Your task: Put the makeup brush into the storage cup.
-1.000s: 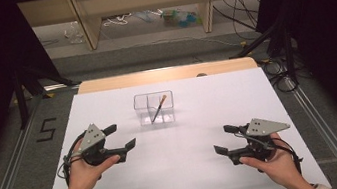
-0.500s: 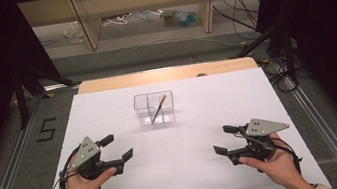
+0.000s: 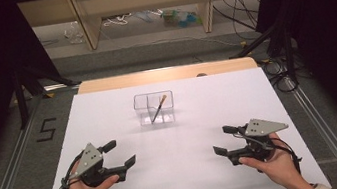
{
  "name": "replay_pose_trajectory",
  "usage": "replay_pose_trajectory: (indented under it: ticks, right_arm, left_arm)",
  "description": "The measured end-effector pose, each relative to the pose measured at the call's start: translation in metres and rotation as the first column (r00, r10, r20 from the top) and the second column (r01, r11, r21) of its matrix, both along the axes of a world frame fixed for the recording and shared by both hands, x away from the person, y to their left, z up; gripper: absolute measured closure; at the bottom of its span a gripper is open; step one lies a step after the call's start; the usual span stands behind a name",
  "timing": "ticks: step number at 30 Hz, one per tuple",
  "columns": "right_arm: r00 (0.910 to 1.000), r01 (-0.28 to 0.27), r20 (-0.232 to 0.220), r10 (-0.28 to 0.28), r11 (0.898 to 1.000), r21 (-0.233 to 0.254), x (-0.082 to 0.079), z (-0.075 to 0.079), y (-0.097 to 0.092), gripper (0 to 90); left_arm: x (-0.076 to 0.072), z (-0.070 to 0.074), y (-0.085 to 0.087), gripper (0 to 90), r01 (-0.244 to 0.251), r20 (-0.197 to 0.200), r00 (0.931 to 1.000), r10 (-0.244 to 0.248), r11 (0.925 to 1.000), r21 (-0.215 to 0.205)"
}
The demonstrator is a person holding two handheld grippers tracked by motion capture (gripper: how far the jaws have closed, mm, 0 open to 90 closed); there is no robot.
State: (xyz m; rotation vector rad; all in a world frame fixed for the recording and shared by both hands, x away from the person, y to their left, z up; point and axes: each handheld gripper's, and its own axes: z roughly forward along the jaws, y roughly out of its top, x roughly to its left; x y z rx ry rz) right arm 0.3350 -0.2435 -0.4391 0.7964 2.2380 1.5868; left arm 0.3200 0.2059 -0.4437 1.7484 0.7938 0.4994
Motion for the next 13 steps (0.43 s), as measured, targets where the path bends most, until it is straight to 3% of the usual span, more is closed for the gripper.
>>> replay_pose_trajectory:
  ticks: [8,12,13]
  right_arm:
    - [0.9999,-0.014,0.007,0.014,1.000,0.006,0.0011,-0.0013,0.0004,22.0]
    - [0.9996,-0.012,-0.024,0.011,1.000,-0.013,0.0008,-0.0012,-0.0007,21.9]
    - [0.9999,-0.013,-0.007,0.013,1.000,0.001,0.0024,-0.0024,0.0002,22.0]
  left_arm:
    - [0.0010,0.0014,0.0040,15.7,-0.007,0.025,0.9997,0.007,1.0000,0.006]
    - [0.0025,-0.0006,0.0046,16.0,-0.003,0.021,0.9998,0.003,1.0000,0.008]
    - [0.0025,-0.0009,0.0045,16.0,-0.005,0.018,0.9998,0.005,1.0000,0.006]
